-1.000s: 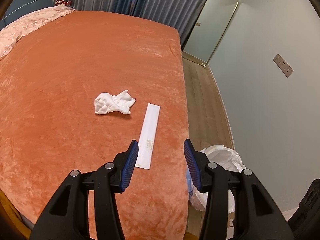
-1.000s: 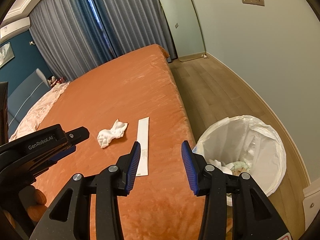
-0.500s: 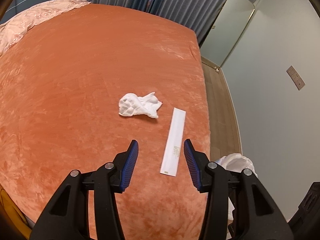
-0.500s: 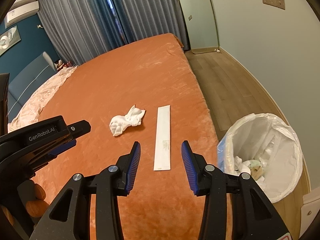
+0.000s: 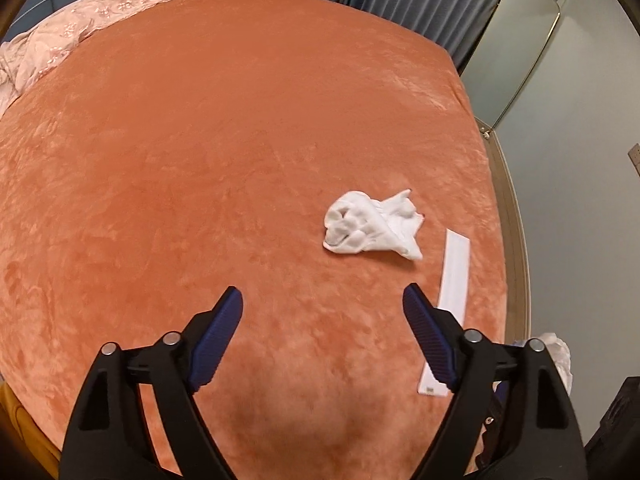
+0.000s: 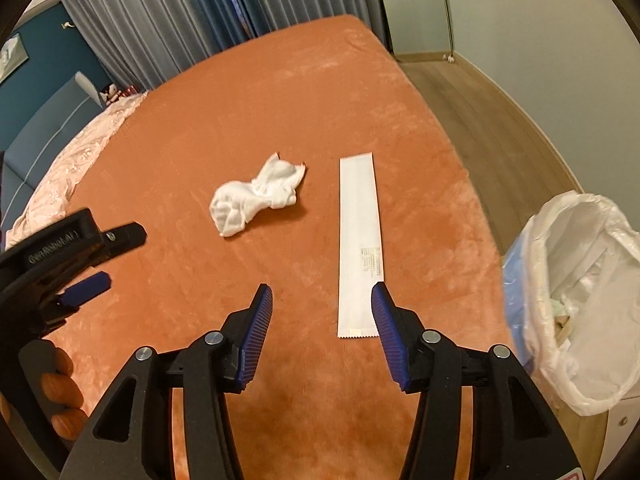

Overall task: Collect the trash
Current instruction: 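Move both tools back over the white glove and paper strip, then grasp the white glove with the left tool while the right grasps the white paper strip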

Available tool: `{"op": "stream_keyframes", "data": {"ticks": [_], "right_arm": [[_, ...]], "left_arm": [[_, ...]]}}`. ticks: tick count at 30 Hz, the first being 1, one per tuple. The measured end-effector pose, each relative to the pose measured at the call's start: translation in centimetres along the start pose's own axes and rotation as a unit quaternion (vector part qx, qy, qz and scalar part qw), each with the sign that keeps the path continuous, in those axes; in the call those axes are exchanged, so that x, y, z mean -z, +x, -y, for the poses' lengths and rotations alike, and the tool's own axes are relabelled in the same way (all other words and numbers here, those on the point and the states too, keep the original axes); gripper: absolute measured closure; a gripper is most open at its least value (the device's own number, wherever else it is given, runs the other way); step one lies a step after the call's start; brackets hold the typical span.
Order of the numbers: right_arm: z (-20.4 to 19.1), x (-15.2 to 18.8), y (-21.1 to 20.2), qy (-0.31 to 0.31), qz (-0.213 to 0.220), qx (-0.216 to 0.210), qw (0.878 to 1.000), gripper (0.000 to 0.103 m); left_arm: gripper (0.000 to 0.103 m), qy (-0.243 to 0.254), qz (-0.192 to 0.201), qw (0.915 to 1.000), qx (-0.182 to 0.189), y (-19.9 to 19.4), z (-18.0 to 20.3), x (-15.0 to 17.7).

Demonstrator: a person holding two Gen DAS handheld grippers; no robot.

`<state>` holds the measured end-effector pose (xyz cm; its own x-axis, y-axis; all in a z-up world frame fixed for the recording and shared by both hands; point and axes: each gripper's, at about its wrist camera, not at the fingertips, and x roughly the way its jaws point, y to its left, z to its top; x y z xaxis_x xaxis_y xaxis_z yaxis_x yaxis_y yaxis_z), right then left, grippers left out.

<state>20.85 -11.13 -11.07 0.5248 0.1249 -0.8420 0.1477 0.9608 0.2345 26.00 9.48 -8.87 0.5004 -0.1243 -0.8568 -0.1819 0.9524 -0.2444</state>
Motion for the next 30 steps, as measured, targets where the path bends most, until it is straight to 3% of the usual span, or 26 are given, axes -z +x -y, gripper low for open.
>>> {"op": "stream_keyframes", "data": {"ticks": [11, 14, 19, 21, 25, 27, 30], "right_arm": [[1.4, -1.8, 9.0, 0.022, -0.056, 0.031, 0.998, 0.052], [1.6, -2.1, 9.9, 0.019, -0.053, 0.039, 0.998, 0.045], [1.8, -2.2, 10.8, 0.014, -0.051, 0.04, 0.998, 0.045], [1.7, -2.2, 11.0, 0.011, -0.048, 0.043, 0.998, 0.045], [1.7, -2.0, 11.2, 0.009, -0.043, 0.05, 0.998, 0.045], [1.7, -1.9, 11.2, 0.006, -0.04, 0.057, 0.998, 0.05], [1.8, -1.6, 11.0, 0.007, -0.036, 0.067, 0.997, 0.062]], "left_arm": [[0.021, 0.011, -0.052, 0.9985, 0.014, 9.3, 2.3, -4.3], [0.021, 0.007, -0.068, 0.9975, 0.013, 11.6, 3.0, -4.9], [0.024, 0.004, -0.092, 0.9957, 0.006, 14.6, 3.4, -5.3], [0.04, 0.008, -0.101, 0.9948, 0.01, 15.3, 3.5, -5.1], [0.059, 0.029, -0.102, 0.9944, -0.001, 15.6, 3.4, -4.3], [0.077, 0.039, -0.102, 0.994, 0.003, 15.3, 3.2, -3.6], [0.086, 0.044, -0.105, 0.9934, 0.007, 14.4, 2.5, -2.2]]}}
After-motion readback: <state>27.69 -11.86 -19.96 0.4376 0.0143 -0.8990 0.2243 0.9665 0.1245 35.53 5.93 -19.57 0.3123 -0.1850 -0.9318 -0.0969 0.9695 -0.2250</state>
